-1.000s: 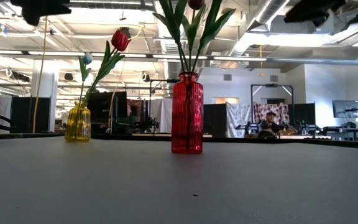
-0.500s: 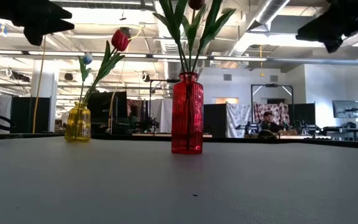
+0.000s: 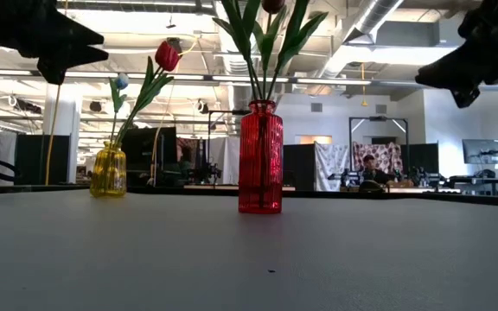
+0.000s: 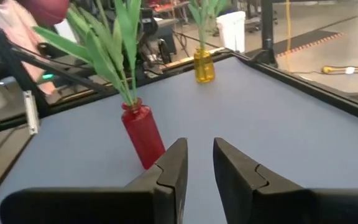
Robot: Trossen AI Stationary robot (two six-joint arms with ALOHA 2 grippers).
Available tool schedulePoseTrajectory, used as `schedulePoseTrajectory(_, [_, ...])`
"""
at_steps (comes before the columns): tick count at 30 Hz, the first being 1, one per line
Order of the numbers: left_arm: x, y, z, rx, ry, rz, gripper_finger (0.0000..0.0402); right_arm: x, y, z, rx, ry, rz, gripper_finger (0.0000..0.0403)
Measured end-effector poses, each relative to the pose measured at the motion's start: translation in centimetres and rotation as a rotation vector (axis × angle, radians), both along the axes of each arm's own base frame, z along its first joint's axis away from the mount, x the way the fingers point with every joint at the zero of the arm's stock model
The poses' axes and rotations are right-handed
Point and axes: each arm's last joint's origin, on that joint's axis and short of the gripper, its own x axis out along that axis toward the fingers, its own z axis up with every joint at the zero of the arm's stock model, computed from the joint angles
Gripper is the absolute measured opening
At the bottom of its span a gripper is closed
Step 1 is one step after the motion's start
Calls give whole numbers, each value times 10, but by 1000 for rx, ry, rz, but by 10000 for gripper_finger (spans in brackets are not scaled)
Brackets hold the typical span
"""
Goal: Sort flowers into vase by color
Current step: Return to Home Position
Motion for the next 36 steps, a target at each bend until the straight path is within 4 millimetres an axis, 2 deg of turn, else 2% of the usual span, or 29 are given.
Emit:
schedulePoseTrajectory(9, [6,-4,-15,-1,-26,-62,160,2,1,-21,11,-38,37,75])
schedulePoseTrajectory(16, [10,-6,-29,-1,-23,-74,160,6,4,-23,-4,-83,118,45])
schedulePoseTrajectory(21, [10,-7,-29,-2,-25,-102,160,11,8,-30,-58,-171,195,21])
schedulePoseTrajectory(25, [10,-8,-29,-2,-27,-123,160,14,8,-40,-59,-183,203,22])
schedulePoseTrajectory(30, [11,-9,-29,2,-26,-163,160,15,9,-42,-62,-170,231,33])
schedulePoseTrajectory(36, [11,-11,-29,39,-15,-248,160,15,9,-42,-165,-153,242,33])
